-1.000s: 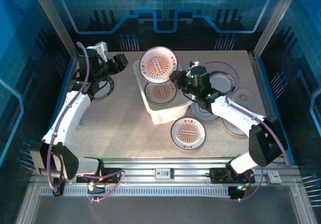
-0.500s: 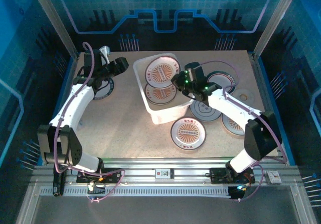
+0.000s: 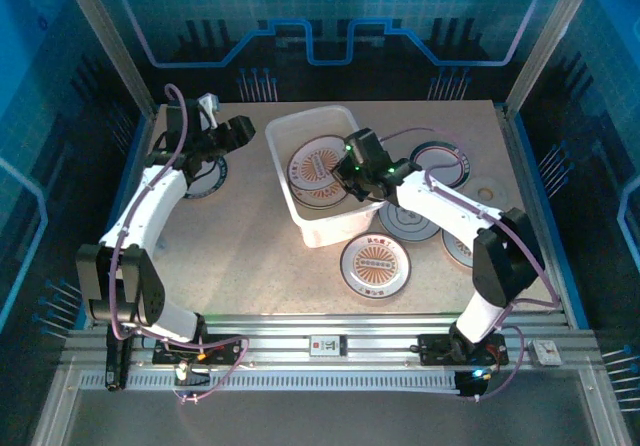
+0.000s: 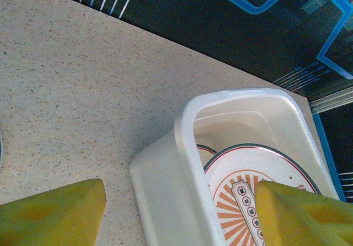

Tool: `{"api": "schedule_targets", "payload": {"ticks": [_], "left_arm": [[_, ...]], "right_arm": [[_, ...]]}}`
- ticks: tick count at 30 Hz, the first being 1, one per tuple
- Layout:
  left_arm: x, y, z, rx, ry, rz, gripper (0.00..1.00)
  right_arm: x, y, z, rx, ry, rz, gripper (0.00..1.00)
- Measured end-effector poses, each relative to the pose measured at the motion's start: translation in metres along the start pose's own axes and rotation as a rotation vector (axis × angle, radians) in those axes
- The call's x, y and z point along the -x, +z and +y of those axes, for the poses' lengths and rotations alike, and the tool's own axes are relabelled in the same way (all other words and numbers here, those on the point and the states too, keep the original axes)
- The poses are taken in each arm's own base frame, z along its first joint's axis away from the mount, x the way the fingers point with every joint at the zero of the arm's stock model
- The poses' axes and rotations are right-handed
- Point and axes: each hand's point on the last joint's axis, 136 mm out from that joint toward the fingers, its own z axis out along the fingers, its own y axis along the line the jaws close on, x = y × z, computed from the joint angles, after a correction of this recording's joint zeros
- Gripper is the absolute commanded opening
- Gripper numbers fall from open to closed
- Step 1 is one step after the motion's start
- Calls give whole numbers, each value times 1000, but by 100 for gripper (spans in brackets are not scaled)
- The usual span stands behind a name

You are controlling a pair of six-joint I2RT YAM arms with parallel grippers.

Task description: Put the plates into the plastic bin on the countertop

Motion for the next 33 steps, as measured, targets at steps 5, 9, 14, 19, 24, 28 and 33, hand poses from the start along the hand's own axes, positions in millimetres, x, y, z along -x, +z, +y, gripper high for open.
{"api": "schedule_targets", "payload": {"ticks": [5,9,14,19,24,28,33], "left_arm": [[2,-3,10,19,-7,-6,73],[4,-9,16,32,-16,-12,73],[6,-18,18,30,-18,-25,73],[5,-24,20,30,-18,-31,73],[2,-25,23,33,-13,-24,73],[-3,-25,23,30,-16,-11,73],[-5,-25,24,29,-18,-5,73]], "right_arm": [[-3,7,-3,-43,52,-12,0],[-4,15,-5,-77,75,-42,0],[-7,19,2,-82,108,-67,0],[-6,21,2,-87,132,-98,0],[-5,24,2,-92,143,-135,0],[-3,26,4,-82,166,-157,0],[-10,33,2,-84,212,-140,0]]}}
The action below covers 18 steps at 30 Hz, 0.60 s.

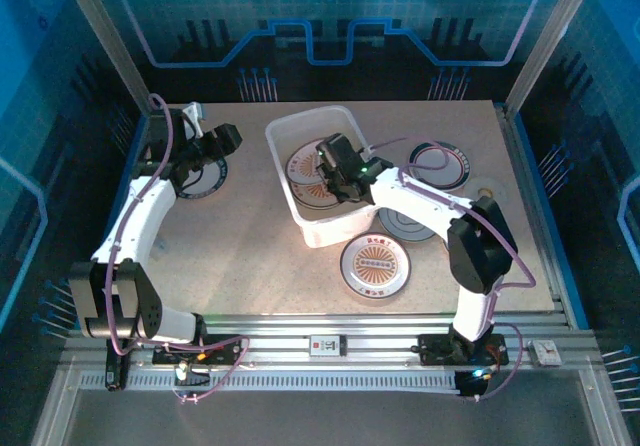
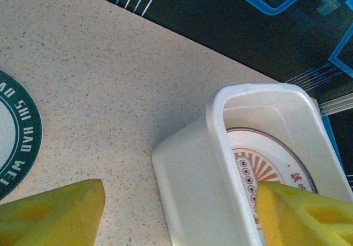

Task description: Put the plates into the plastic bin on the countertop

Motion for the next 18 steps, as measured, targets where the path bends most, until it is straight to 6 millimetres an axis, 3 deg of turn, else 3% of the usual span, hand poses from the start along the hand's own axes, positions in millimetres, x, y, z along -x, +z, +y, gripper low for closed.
{"api": "schedule_targets", "payload": {"ticks": [6,18], "left_arm": [[-2,0,1,3,-3,6,73],[-4,-1,0,-5,-7,14,73]], "right_arm": [[-8,14,-22,-80,11,14,1],[-8,19,-22,-74,45,-2,3]]}}
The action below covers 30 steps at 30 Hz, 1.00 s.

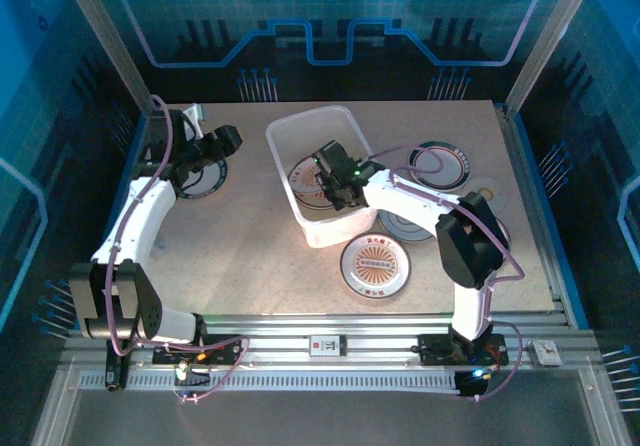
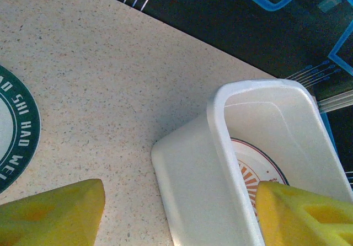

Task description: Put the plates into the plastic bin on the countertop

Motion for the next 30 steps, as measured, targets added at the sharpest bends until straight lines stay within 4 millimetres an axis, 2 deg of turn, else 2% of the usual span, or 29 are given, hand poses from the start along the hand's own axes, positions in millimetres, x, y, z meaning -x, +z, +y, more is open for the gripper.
{"api": "schedule_targets", "payload": {"ticks": [5,11,22,25,27,30], "left_arm": [[-2,0,1,3,-3,6,73],[-3,0,1,6,-5,11,73],[-4,0,2,9,-8,17,73],[-6,0,3,12,-11,24,74],[-7,0,3,14,-13,27,73],[-7,0,3,14,-17,27,73]], "right_arm": [[0,10,-5,-15,7,-14,4],[0,11,-2,-2,23,-15,21],[-1,17,-7,-8,-13,-15,74],[-1,18,-8,-12,-27,-15,83],[-2,20,-10,-21,-52,-11,100],[-3,22,-12,-35,-76,-10,100]]}}
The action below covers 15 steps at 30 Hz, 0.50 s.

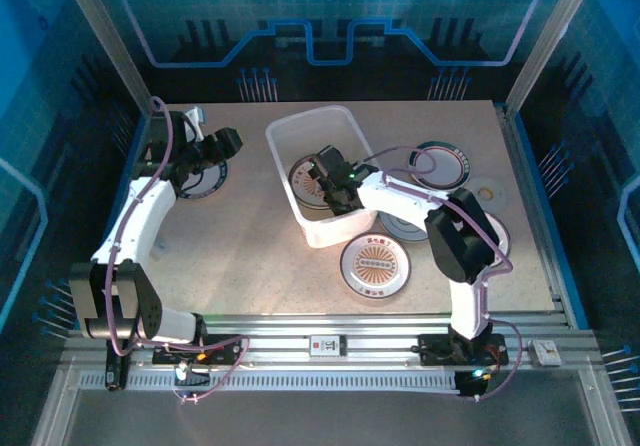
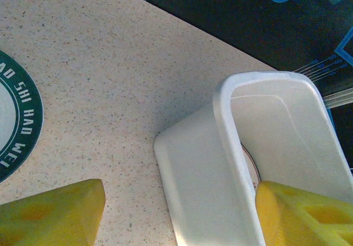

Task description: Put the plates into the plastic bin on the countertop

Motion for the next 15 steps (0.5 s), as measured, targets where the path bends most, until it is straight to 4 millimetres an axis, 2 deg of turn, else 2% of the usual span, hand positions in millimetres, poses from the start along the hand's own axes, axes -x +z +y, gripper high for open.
{"api": "schedule_targets", "payload": {"ticks": [15], "left_arm": [[-4,0,5,24,-29,12,74]], "right_arm": [[0,3,1,-23,-131,-3,100]]}}
